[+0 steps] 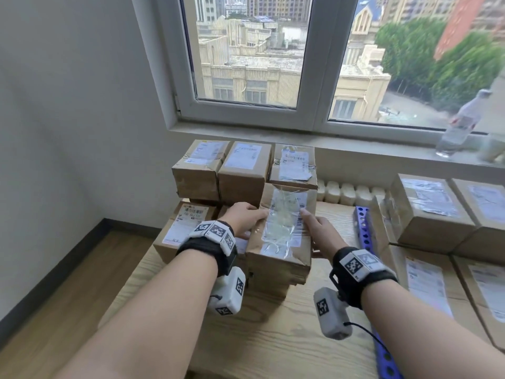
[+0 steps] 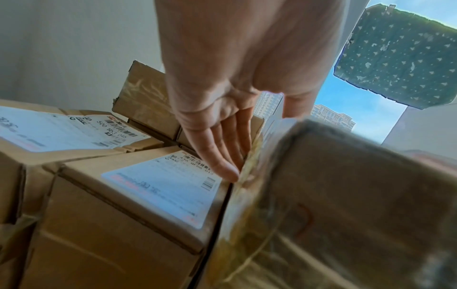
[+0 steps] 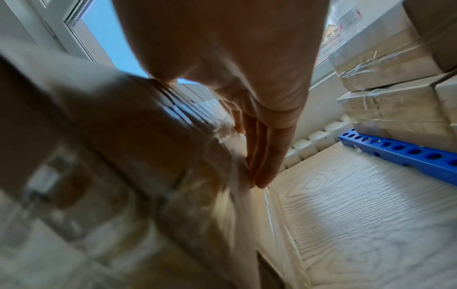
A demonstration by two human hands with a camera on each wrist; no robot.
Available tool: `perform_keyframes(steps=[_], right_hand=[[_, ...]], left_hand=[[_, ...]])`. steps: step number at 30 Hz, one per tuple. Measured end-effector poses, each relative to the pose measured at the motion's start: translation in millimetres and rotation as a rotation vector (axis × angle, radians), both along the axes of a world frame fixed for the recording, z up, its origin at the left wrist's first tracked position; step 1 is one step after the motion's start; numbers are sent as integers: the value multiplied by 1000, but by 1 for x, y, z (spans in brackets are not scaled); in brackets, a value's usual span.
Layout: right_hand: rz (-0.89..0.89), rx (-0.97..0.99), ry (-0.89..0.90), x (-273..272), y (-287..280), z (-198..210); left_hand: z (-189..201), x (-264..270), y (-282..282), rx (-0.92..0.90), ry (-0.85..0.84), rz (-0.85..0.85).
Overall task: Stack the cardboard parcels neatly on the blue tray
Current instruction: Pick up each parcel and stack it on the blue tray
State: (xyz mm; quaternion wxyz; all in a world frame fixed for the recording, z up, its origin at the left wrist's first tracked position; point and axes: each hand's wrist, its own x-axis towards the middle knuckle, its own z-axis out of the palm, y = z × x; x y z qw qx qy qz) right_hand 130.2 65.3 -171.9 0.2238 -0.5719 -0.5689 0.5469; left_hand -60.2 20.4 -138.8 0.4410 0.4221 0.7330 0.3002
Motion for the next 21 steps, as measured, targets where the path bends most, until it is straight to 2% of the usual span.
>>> perform_keyframes(steps=[14, 21], right_hand=[[-214, 174, -9, 15, -75, 26], [-301, 205, 14, 37, -110, 26]], left_hand=[[9, 2, -50, 94, -102, -164], [0, 30, -68, 72, -174, -291]])
